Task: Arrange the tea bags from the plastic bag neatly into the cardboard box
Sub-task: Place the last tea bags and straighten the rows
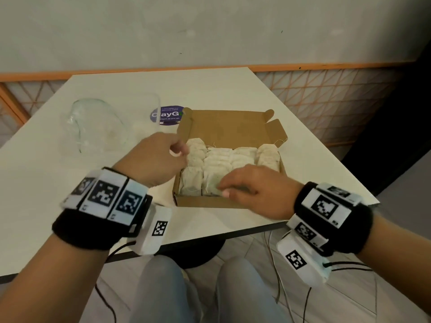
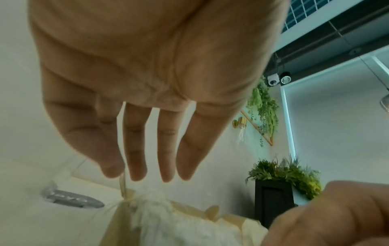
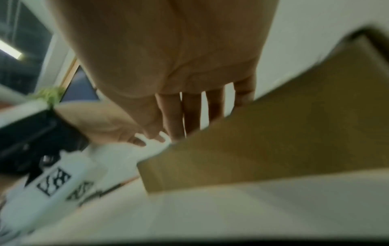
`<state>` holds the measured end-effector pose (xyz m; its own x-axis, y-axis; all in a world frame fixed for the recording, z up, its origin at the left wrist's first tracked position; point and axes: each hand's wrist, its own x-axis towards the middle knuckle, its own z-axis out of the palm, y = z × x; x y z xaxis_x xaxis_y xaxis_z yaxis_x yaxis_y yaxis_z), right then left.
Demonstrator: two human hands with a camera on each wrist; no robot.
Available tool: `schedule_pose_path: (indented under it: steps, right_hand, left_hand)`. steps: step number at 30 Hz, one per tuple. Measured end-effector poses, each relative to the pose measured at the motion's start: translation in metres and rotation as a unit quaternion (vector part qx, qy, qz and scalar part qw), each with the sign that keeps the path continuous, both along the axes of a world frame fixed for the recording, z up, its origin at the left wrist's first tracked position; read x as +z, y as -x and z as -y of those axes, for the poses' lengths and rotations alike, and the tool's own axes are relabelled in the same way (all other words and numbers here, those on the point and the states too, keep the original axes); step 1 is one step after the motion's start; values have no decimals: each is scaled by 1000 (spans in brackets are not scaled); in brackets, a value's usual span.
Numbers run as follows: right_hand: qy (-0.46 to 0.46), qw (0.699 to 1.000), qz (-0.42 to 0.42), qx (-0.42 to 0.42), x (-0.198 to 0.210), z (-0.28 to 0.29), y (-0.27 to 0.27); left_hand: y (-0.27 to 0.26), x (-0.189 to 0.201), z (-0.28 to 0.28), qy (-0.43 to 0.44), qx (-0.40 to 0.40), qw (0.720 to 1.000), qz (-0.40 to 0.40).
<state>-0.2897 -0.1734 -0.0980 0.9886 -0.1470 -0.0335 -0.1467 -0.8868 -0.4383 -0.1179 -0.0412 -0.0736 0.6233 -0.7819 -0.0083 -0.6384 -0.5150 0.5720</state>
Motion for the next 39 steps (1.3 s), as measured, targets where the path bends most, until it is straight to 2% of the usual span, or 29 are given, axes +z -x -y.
schedule_pose_path:
  steps: [3,7,10,12,15,18,22,25,28,30,32,35,39]
  right_hand:
    - [56,998,-18,24,-5,-4,-7]
    - [72,996,28,41,-1,-3,-8]
    - [98,992,-18,78,-2,-5,-8]
    - [66,996,-8,53,7,0,-11]
    - [-15,1000,4,-21,29,12,-26]
    - [-3,998,-37,-55,42,19,-56]
    - [14,991,-123,-60,37,16,-88]
    - [-45,988,-122,-89,43,19,-87]
    - [-81,974,-59,-204,62,52,-67]
    - [-50,962,-55,-261,70,79,-45]
    - [-10,951,-87,-297,68,93,-26]
    - [11,946,-150,-289,52,88,-14]
    - [4,960,-142,-239,39,80,-17]
  left_hand:
    - [7,-9,-3,-64,-28,997,13]
    - [14,-15,-2,-135,-45,986,82]
    - [18,-18,1,-168,-36,982,81]
    - [17,-18,3,-137,-36,987,71]
    - [11,-15,2,-45,-6,999,-17]
    - [3,-18,1,-13,49,994,-93]
    - [0,-22,3,-16,60,986,-154]
    - [-1,-20,8,-23,39,987,-152]
    - [-3,-19,9,-47,16,991,-126]
    - [-5,-20,9,-49,8,992,-115]
    - [-7,-20,8,-45,-4,993,-106]
    - [-8,-21,7,-39,-4,993,-113]
    - [-5,-20,7,-31,4,990,-137]
